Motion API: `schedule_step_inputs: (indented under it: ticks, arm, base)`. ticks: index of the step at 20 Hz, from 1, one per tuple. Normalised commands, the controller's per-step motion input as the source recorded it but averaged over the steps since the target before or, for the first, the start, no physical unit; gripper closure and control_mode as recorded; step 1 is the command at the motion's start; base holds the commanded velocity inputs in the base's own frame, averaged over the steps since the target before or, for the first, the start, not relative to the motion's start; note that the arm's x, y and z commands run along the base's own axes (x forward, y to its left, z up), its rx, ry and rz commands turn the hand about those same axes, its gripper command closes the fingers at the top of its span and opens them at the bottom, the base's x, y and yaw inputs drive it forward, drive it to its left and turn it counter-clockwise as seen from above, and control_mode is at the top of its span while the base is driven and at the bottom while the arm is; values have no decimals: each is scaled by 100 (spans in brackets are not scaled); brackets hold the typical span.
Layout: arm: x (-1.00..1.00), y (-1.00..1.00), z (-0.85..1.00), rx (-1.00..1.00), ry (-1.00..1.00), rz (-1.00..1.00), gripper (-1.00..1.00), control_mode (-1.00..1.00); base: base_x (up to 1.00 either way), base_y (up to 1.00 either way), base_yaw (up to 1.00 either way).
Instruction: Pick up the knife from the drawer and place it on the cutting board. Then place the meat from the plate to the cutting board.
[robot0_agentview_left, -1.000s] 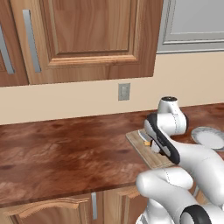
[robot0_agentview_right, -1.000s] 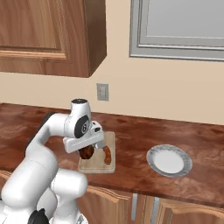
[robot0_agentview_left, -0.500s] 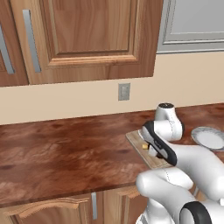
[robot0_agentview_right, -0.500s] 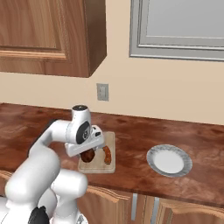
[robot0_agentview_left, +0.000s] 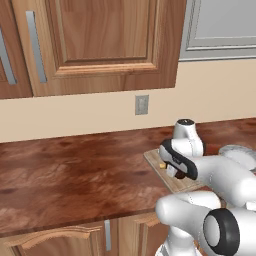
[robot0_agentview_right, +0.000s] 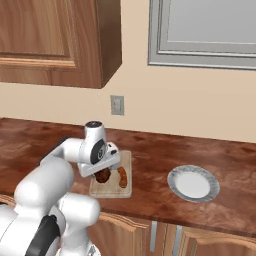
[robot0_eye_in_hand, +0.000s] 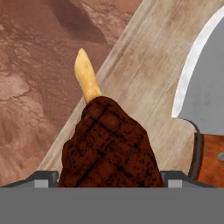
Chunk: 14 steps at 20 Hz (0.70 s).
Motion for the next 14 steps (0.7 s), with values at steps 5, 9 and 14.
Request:
schedule_step_inputs:
  ticks: [5, 9, 14]
  arm:
    - [28, 0, -5, 0, 0, 0, 100, -100]
    - [10, 0, -7, 0, 0, 0, 100, -100]
    - [0, 0, -4, 0, 0, 0, -100, -100]
  base:
    - [0, 0, 0]
    - [0, 0, 0]
    - [0, 0, 0]
